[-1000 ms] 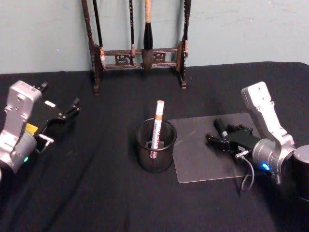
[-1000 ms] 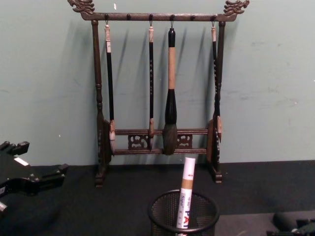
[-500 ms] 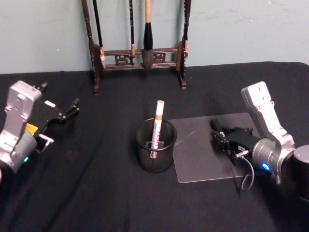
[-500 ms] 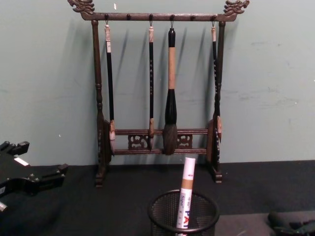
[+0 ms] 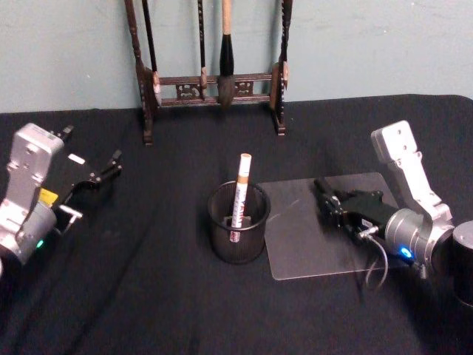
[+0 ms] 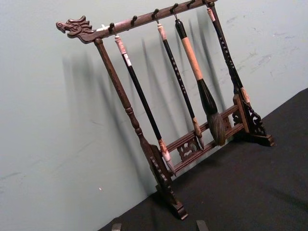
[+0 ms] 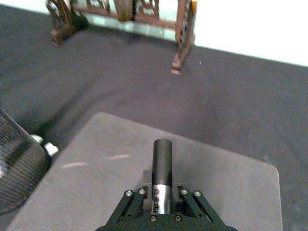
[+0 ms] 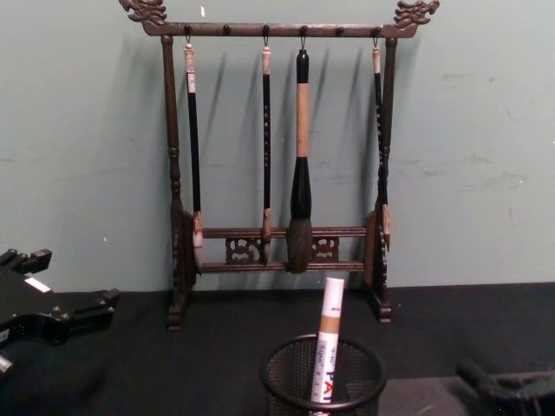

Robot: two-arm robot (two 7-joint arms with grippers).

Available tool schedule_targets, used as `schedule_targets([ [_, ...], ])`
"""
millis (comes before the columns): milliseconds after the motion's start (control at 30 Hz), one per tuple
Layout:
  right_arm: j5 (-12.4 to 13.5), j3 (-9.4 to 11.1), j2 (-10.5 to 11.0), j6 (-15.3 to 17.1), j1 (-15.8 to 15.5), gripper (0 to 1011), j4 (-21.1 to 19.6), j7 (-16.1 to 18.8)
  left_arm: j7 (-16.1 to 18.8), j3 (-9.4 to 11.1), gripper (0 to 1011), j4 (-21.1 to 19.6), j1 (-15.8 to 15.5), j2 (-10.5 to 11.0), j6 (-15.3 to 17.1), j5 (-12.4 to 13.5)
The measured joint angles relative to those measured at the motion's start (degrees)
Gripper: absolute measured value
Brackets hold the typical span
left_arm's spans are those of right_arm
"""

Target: Pick up the water-based marker from the table and place it into the pen holder.

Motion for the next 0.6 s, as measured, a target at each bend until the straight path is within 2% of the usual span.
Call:
schedule_targets([
  [100,0.75,0.25,-0.13,-2.50,-0.23,238,-0.56,0.72,0.00,0.00,1001,0.00,0.00,0.00,0.00,0.00],
  [200,2.20,0.40,-0.42,-8.53,-0.53,238,-1.17,2.16,0.00,0.00,1001,0.00,0.00,0.00,0.00,0.00],
  [300,3.13,0.38,-0.62,-12.86,-0.58,238,-1.25,3.39,0.00,0.00,1001,0.00,0.00,0.00,0.00,0.00],
  [400,4.54,-0.11,-1.06,-19.59,-0.47,238,-1.11,5.67,0.00,0.00,1001,0.00,0.00,0.00,0.00,0.00],
  [433,4.54,-0.11,-1.06,-19.59,-0.47,238,-1.11,5.67,0.00,0.00,1001,0.00,0.00,0.00,0.00,0.00],
  [467,5.08,-0.50,-1.31,-22.40,-0.27,238,-0.82,6.68,0.00,0.00,1001,0.00,0.00,0.00,0.00,0.00],
  [533,5.86,-1.12,-1.75,-25.94,0.10,238,-0.30,8.06,0.00,0.00,1001,0.00,0.00,0.00,0.00,0.00],
  [600,6.49,-1.54,-2.14,-28.33,0.43,237,0.19,8.93,0.00,0.00,1001,0.00,0.00,0.00,0.00,0.00],
])
